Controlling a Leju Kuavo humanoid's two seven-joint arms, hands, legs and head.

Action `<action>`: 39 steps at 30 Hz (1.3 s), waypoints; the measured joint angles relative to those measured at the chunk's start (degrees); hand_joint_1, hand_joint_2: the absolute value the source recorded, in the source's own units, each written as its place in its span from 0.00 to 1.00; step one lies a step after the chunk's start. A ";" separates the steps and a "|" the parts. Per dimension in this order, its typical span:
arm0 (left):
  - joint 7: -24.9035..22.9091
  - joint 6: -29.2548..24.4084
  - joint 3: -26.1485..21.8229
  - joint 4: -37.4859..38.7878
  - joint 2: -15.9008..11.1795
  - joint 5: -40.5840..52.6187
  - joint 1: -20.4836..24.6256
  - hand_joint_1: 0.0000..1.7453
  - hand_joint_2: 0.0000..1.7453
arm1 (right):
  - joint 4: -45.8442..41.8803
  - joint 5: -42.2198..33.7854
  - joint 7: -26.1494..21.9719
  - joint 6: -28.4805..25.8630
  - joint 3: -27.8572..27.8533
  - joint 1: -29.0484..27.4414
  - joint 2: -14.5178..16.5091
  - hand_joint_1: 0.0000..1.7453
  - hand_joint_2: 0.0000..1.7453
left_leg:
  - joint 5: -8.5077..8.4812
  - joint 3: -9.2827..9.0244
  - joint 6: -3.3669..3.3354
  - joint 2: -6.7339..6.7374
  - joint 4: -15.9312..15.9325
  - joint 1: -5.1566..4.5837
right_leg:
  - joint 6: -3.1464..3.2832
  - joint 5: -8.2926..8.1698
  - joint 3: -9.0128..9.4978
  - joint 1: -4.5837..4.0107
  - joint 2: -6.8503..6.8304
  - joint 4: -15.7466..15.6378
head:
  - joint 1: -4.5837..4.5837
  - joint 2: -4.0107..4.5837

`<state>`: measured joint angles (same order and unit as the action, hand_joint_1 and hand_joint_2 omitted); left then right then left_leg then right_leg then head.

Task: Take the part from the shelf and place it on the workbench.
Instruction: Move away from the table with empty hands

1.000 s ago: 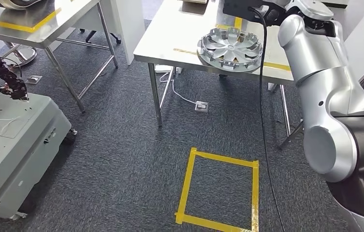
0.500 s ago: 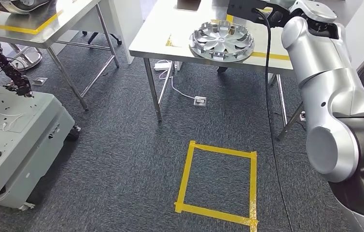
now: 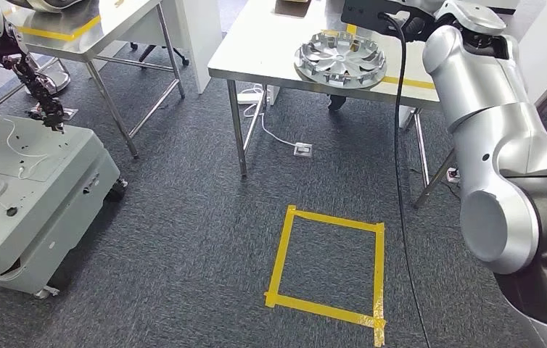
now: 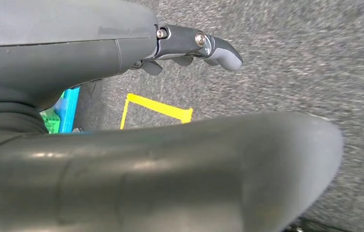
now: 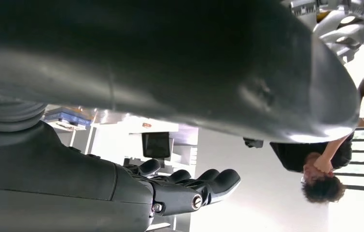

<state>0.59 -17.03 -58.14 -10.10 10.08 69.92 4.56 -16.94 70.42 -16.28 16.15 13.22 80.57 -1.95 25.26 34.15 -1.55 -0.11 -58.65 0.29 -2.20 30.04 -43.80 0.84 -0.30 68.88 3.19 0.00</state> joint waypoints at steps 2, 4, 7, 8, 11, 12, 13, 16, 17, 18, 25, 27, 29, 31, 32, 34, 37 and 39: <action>0.00 0.00 0.00 0.00 0.00 0.00 0.00 0.00 0.00 | 0.00 0.00 0.00 0.00 0.00 0.00 0.00 0.00 0.00 | 0.00 0.00 0.00 0.00 0.00 0.00 | 0.00 0.00 0.00 0.00 0.00 0.00 | 0.00 0.00; -0.01 0.00 0.00 0.00 0.00 0.00 0.00 0.00 0.00 | 0.01 0.00 0.01 0.00 0.01 -0.01 0.00 0.00 0.00 | -0.06 0.09 0.00 0.00 0.00 0.00 | -0.01 0.18 -0.08 0.00 0.00 0.35 | -0.01 0.00; -0.08 0.00 0.00 0.01 0.02 0.00 -0.01 0.00 0.00 | 0.10 -0.03 0.23 0.00 0.03 -0.25 0.00 0.00 0.00 | -1.10 1.54 0.03 0.06 -0.10 0.01 | -0.10 0.85 -0.16 0.00 0.01 4.06 | -0.02 0.00; -0.13 0.00 0.00 0.01 0.04 0.00 -0.01 0.00 0.00 | 0.15 -0.05 0.36 -0.01 0.04 -0.41 0.00 0.00 0.00 | -1.87 2.61 0.10 0.10 -0.19 0.03 | -0.10 0.13 0.65 0.00 0.01 5.07 | -0.02 0.00; -0.16 0.00 -0.01 0.02 0.11 0.01 -0.04 0.00 0.00 | 0.04 -0.52 0.63 -0.11 0.04 -0.45 -0.01 0.00 0.00 | -4.89 5.93 1.78 0.03 -0.16 0.17 | 1.85 -1.96 10.05 -0.29 0.03 -5.22 | 0.07 0.00; -0.13 0.00 -0.01 0.02 0.13 0.02 -0.07 0.00 0.00 | -0.04 -0.72 0.74 -0.21 0.05 -0.37 0.01 0.00 0.00 | -4.44 6.73 2.55 -0.02 -0.85 0.24 | 2.87 -1.97 12.46 -0.39 0.01 -9.32 | 0.20 0.00; -0.08 0.00 -0.01 0.02 0.15 0.02 -0.12 0.00 0.00 | -0.11 -0.90 0.99 -0.38 0.05 -0.36 0.02 0.00 0.00 | -2.89 7.44 3.28 -0.03 -2.50 0.32 | 3.77 -1.97 12.79 -0.48 -0.03 -11.19 | 0.33 0.00; -0.09 0.00 -0.01 0.02 0.16 0.10 -0.19 0.00 0.00 | -0.11 -1.49 2.60 -1.42 0.07 -0.83 0.02 0.00 0.00 | 4.14 10.41 3.95 0.00 -13.06 0.47 | 4.04 -3.62 11.26 -0.42 0.00 -11.25 | 0.58 0.00; -0.14 0.00 -0.02 0.02 0.15 0.18 -0.21 0.00 0.00 | -0.11 -1.75 3.31 -1.88 0.06 -1.17 -0.04 0.00 0.00 | 4.69 10.52 4.09 0.00 -15.28 0.50 | 3.96 -4.07 10.75 -0.43 0.03 -11.21 | 0.61 0.00; -0.24 0.00 -0.02 0.02 0.15 0.27 -0.21 0.00 0.00 | -0.11 -1.93 3.98 -2.29 0.05 -1.53 -0.13 0.00 0.00 | 4.28 9.48 4.14 0.00 -15.32 0.51 | 3.81 -4.45 10.26 -0.42 0.04 -11.15 | 0.62 0.00; -0.54 -0.07 -0.02 0.02 0.15 0.45 -0.19 0.00 0.00 | -0.11 -2.49 6.11 -3.63 0.04 -2.03 -0.78 0.00 0.00 | 1.62 -1.11 2.53 -0.24 -0.65 0.21 | 2.93 -5.65 8.52 -0.58 0.00 -10.39 | 0.49 0.00; -0.46 -0.08 -0.02 0.01 0.18 0.54 -0.19 0.00 0.00 | -0.11 -2.46 6.53 -3.72 0.04 -2.02 -0.84 0.00 0.00 | 1.52 -0.89 2.27 -0.27 -0.43 0.24 | 3.47 -5.82 8.34 -0.70 0.06 -10.56 | 0.41 0.00; -0.43 -0.07 -0.02 0.01 0.18 0.67 -0.23 0.00 0.00 | -0.11 -2.40 6.82 -3.85 0.04 -1.99 -0.92 0.00 0.00 | 1.26 -0.62 1.85 -0.26 -0.48 0.16 | 3.06 -6.28 8.28 -0.66 0.06 -10.91 | 0.38 0.00; -0.42 -0.06 -0.02 0.02 0.22 0.82 -0.23 0.00 0.00 | -0.11 -2.41 6.89 -3.95 0.04 -1.98 -1.02 0.00 0.00 | 1.01 -0.36 1.52 -0.22 -0.50 0.12 | 2.47 -6.77 8.23 -0.61 0.08 -11.25 | 0.37 0.00; -0.42 -0.04 -0.02 0.02 0.25 0.87 -0.22 0.00 0.00 | -0.11 -2.50 6.97 -3.91 0.04 -1.98 -1.09 0.00 0.00 | 0.91 -0.26 1.41 -0.20 -0.51 0.10 | 2.20 -7.00 8.18 -0.60 0.10 -11.38 | 0.37 0.00; -0.42 0.01 -0.02 0.02 0.27 0.92 -0.21 0.00 0.00 | -0.09 -2.45 8.12 -2.62 0.04 -2.02 -1.34 0.00 0.00 | 0.75 -0.11 1.27 -0.19 -0.54 0.06 | 1.82 -7.30 8.11 -0.57 0.11 -11.53 | 0.37 0.00; -0.34 0.02 -0.02 0.02 0.30 0.78 -0.21 0.00 0.00 | 0.21 -1.44 11.84 0.83 0.06 -2.86 -1.97 0.00 0.00 | 0.63 0.02 1.14 -0.20 -0.56 0.02 | 1.54 -7.49 8.05 -0.55 0.09 -11.61 | 0.37 0.00; -0.28 0.02 -0.02 0.02 0.44 0.44 -0.20 0.00 0.00 | 0.50 -1.13 14.36 1.54 0.07 -4.69 -2.61 0.00 0.00 | 0.59 0.03 1.14 -0.20 -0.58 0.02 | 1.41 -7.58 8.03 -0.55 0.08 -11.63 | 0.37 0.00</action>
<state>0.31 -17.00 -58.16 -10.08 10.51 70.36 4.36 -16.44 69.29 -1.92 17.70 13.29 75.88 -4.55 25.85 34.18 -0.42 -0.32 -59.23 0.31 -0.79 22.46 -35.78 0.28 -0.22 57.25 3.56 0.00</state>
